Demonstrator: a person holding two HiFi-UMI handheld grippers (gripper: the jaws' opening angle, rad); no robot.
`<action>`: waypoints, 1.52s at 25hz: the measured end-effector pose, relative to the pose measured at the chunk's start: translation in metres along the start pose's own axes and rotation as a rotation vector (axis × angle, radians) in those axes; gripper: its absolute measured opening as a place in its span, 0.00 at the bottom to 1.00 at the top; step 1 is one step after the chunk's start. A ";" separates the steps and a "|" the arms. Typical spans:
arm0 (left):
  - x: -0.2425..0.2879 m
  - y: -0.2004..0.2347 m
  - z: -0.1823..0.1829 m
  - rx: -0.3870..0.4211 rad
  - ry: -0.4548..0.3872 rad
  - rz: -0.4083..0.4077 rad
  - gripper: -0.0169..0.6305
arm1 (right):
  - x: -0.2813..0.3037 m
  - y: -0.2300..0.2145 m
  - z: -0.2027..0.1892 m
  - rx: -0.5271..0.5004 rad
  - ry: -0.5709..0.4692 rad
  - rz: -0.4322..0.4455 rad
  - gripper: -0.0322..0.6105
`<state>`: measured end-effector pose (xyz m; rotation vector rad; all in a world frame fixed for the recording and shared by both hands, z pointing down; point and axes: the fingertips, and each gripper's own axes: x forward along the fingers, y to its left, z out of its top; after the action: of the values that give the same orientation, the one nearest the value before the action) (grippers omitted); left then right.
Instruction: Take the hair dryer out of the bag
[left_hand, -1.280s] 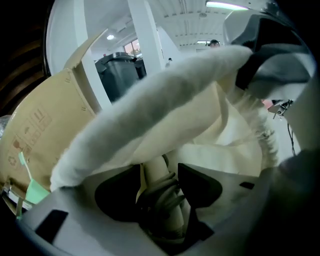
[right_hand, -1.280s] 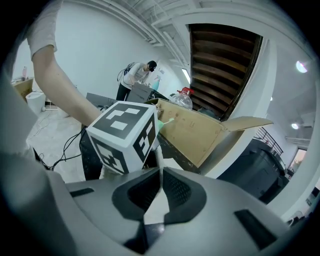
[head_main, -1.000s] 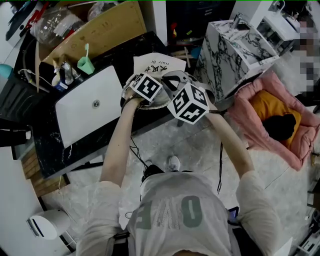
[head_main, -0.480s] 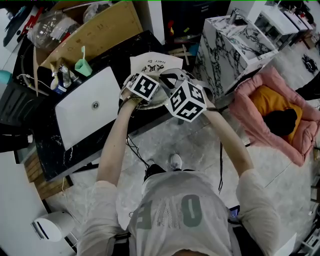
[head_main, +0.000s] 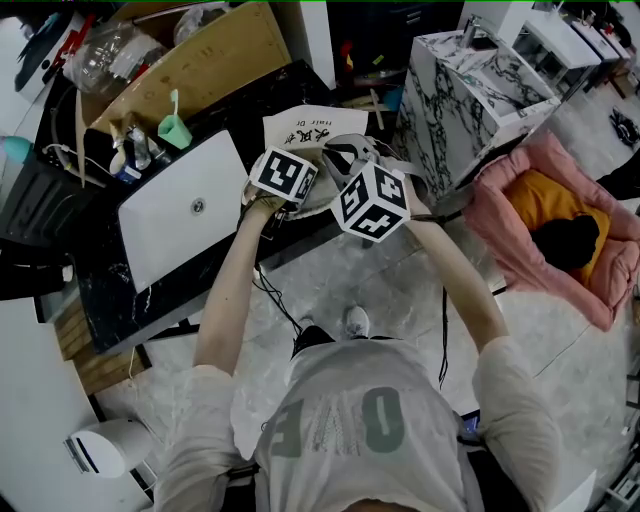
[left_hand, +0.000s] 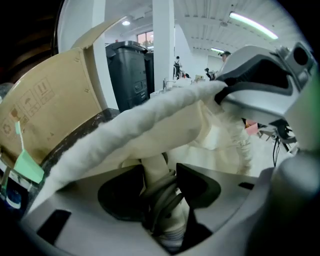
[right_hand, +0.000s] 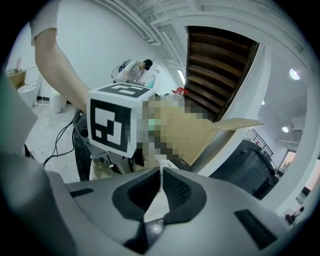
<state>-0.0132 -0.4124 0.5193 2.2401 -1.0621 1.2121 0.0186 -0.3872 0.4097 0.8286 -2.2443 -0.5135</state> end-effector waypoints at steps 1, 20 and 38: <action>-0.004 -0.001 0.000 -0.024 -0.015 -0.004 0.38 | -0.001 0.001 0.001 -0.012 0.000 -0.008 0.11; -0.067 -0.045 -0.040 -0.135 -0.120 0.026 0.38 | -0.016 0.027 0.024 -0.227 0.006 -0.138 0.11; -0.086 -0.061 -0.070 -0.380 -0.276 0.012 0.38 | -0.036 0.066 0.041 -0.325 -0.084 -0.083 0.11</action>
<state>-0.0336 -0.2919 0.4883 2.1336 -1.2848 0.6449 -0.0177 -0.3101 0.4013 0.7428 -2.1287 -0.9390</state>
